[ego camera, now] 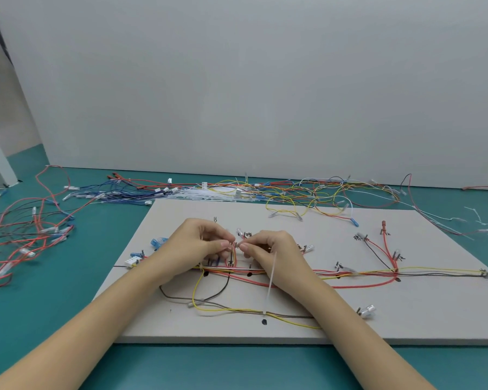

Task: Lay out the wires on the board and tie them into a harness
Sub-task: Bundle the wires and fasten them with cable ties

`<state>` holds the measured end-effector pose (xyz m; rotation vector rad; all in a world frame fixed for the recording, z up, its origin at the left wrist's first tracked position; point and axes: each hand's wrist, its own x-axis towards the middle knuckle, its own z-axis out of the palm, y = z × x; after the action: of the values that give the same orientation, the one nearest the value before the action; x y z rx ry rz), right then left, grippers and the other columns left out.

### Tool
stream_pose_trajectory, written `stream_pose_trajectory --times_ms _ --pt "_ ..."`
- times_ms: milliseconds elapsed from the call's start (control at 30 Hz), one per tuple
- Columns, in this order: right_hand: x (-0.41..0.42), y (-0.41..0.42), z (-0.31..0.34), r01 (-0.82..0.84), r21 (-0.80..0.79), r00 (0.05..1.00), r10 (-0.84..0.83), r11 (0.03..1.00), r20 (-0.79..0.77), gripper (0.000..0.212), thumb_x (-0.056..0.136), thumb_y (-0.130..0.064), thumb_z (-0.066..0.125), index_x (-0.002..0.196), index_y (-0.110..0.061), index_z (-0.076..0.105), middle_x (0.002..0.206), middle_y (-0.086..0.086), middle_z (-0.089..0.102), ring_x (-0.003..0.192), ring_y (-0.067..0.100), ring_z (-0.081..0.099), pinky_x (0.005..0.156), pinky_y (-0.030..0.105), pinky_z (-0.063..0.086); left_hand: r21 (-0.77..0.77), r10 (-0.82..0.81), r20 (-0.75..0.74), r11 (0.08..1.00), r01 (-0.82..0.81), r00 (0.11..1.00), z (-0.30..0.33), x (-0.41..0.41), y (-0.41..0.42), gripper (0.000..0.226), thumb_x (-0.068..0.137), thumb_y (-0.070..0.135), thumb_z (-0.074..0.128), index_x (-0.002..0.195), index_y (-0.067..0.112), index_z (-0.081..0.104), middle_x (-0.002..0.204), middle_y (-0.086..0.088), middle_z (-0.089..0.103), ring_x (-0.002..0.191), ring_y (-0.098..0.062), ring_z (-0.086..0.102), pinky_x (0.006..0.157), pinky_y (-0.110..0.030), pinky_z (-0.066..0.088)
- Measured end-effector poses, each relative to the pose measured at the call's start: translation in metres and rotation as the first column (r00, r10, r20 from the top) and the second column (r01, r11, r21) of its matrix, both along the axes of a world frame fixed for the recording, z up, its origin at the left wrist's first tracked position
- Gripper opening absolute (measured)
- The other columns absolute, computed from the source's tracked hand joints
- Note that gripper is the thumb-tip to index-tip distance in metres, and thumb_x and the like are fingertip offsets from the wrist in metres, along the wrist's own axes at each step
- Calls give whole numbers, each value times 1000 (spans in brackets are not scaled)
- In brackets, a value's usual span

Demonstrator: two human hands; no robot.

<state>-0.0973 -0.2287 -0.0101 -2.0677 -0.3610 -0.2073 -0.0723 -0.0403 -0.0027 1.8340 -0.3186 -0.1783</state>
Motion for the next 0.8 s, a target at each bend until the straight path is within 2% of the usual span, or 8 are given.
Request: stream_pose_trajectory --times_ms 67,167,233,300,533,667,800 --pt "-1 0 1 8 16 1000 -8 1000 10 11 86 -8 70 92 -1 76 77 11 71 63 9 56 65 20 46 -54 4 -42 999 -6 999 1 0 1 8 89 0 65 89 6 71 71 -8 73 62 -13 68 54 -18 50" --pt "-1 -1 2 -1 89 999 5 996 -48 11 87 -5 69 93 0 76 79 20 71 65 17 58 66 32 51 -42 2 -34 999 -3 999 1 0 1 7 84 6 72 89 11 72 78 -10 75 74 -13 71 65 -16 51" --pt "0 -2 1 -13 118 997 22 993 -77 11 88 -4 67 94 1 75 76 15 71 63 17 59 64 28 53 -34 -16 -22 999 15 1000 0 0 0 8 84 7 72 89 14 72 79 -9 76 75 -12 71 65 -14 49" --pt "0 -2 0 -23 123 996 33 992 -81 11 88 -4 66 94 -1 75 76 11 71 63 15 60 64 22 52 -36 -28 -11 999 28 1000 0 -1 -1 8 84 6 72 88 13 72 75 -8 75 68 -8 69 59 -11 47" --pt "-1 -2 -1 -80 137 995 87 987 -49 9 87 -8 69 88 -9 79 77 7 74 67 10 62 73 31 55 -42 -32 -24 999 31 999 2 -2 -3 12 86 2 69 83 14 71 69 -4 72 59 -7 60 55 -14 46" --pt "-1 -2 -1 -78 167 995 88 983 -49 11 87 -10 69 83 -12 79 74 10 72 63 10 59 69 33 54 -19 -1 8 1000 1 1000 2 -3 -5 14 82 2 73 77 13 65 64 -2 69 56 -10 58 53 -18 46" --pt "-1 -2 -2 -78 109 997 79 991 -5 10 87 -12 69 84 -11 78 75 7 73 66 6 59 71 31 54 3 -13 63 1000 13 998 0 -3 -6 19 83 -2 70 75 12 61 72 -8 73 71 -20 67 64 -27 51"
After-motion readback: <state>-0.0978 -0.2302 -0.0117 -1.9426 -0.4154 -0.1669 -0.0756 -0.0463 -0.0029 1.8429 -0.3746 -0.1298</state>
